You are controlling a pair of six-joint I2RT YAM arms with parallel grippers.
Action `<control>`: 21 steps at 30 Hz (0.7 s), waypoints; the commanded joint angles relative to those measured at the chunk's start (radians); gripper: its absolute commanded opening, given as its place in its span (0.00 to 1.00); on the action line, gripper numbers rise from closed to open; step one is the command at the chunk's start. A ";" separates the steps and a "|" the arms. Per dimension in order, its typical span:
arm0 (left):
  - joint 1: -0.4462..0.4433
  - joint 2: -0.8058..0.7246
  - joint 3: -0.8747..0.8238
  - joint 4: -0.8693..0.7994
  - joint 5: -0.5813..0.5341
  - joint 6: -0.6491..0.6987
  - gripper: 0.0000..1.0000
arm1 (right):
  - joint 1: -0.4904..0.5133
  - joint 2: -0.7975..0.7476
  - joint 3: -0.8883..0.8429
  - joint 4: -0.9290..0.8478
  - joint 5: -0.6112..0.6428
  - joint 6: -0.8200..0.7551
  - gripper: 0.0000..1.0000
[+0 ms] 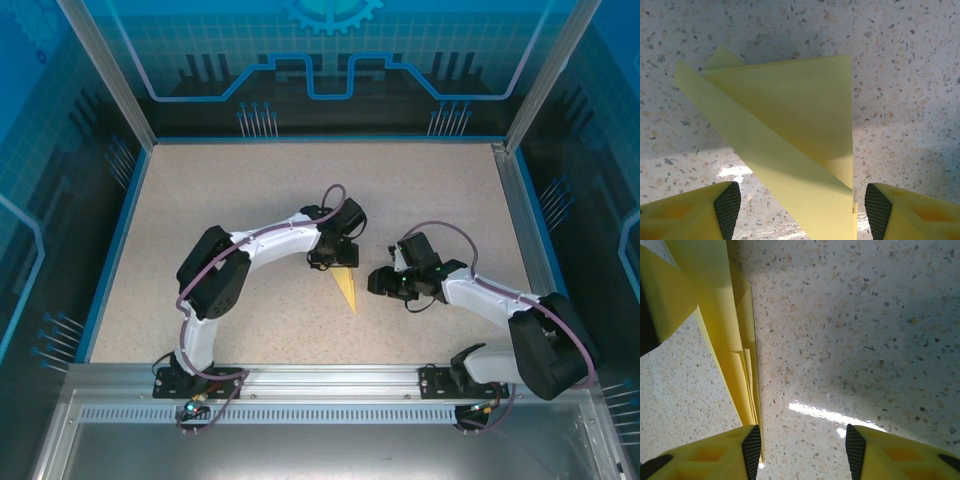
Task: Fold a paper plane with a square sheet of paper (pick it up from the middle)
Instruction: Fold the wing for the fifth time at the center of the table, then move a paper plane to the center of the table.
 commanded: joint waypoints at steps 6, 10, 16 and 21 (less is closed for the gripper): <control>-0.010 0.027 0.045 -0.035 -0.008 -0.007 0.71 | -0.014 0.004 -0.008 0.003 0.004 0.009 0.52; -0.009 0.044 0.058 -0.034 0.013 -0.009 0.71 | -0.013 -0.003 -0.008 0.000 0.006 0.008 0.53; -0.011 0.080 0.093 -0.044 0.025 -0.001 0.71 | -0.014 -0.007 -0.007 -0.006 0.007 0.006 0.54; -0.010 0.099 0.113 -0.063 0.018 0.006 0.69 | -0.014 -0.016 -0.010 -0.017 0.012 0.002 0.54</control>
